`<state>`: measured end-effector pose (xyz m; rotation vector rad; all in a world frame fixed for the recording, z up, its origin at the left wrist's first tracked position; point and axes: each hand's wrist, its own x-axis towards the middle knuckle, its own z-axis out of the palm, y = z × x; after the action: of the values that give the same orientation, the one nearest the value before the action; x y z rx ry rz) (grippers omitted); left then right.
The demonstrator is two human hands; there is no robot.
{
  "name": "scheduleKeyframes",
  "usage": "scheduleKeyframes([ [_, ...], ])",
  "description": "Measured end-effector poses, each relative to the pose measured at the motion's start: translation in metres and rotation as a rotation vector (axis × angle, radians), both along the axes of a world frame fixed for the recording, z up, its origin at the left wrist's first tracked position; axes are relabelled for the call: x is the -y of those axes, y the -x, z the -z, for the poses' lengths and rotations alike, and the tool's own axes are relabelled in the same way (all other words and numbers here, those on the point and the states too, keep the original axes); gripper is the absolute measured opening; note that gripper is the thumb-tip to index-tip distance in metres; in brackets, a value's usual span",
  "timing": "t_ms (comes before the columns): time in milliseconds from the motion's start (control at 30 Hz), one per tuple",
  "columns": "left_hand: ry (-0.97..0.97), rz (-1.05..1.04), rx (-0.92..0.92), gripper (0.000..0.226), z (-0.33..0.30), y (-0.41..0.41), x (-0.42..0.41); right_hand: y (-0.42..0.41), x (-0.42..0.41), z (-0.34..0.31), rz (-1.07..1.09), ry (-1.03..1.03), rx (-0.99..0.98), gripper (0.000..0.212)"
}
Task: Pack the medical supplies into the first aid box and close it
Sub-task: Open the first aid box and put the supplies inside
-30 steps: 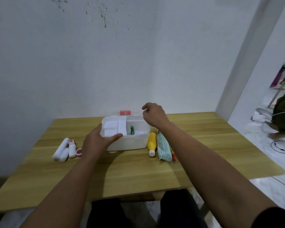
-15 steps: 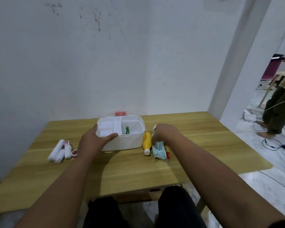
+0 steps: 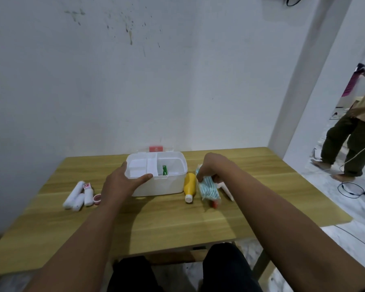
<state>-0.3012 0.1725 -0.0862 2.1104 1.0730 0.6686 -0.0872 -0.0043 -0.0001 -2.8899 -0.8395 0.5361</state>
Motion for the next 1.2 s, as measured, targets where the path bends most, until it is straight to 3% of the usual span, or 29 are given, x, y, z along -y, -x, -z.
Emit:
scheduleKeyframes([
  [167, 0.007, -0.019, 0.012, 0.112, 0.001, -0.001, 0.002, 0.004, -0.003, -0.049, -0.044, -0.031, -0.063, 0.037],
  [300, 0.008, -0.041, 0.012, 0.113, 0.001, -0.002, 0.005, 0.017, -0.023, -0.064, -0.288, -0.176, 0.076, 0.049],
  [467, -0.002, -0.037, 0.016, 0.115, 0.001, -0.001, 0.004, 0.028, -0.058, -0.045, -0.515, -0.116, 0.147, 0.047],
  [633, -0.009, -0.021, 0.015, 0.116, 0.003, 0.000, 0.003, 0.033, -0.082, -0.018, -0.564, -0.062, 0.090, 0.036],
  [833, -0.044, -0.039, 0.014, 0.114, 0.003, -0.002, 0.002, 0.032, -0.089, 0.016, -0.524, -0.241, -0.047, 0.023],
  [967, -0.038, -0.036, 0.019, 0.113, 0.005, -0.003, 0.002, 0.031, -0.088, 0.013, -0.486, -0.333, -0.019, 0.020],
  [1200, -0.047, -0.032, 0.008, 0.127, 0.005, 0.000, 0.001, 0.052, -0.093, 0.014, -0.521, -0.160, 0.160, 0.057],
])
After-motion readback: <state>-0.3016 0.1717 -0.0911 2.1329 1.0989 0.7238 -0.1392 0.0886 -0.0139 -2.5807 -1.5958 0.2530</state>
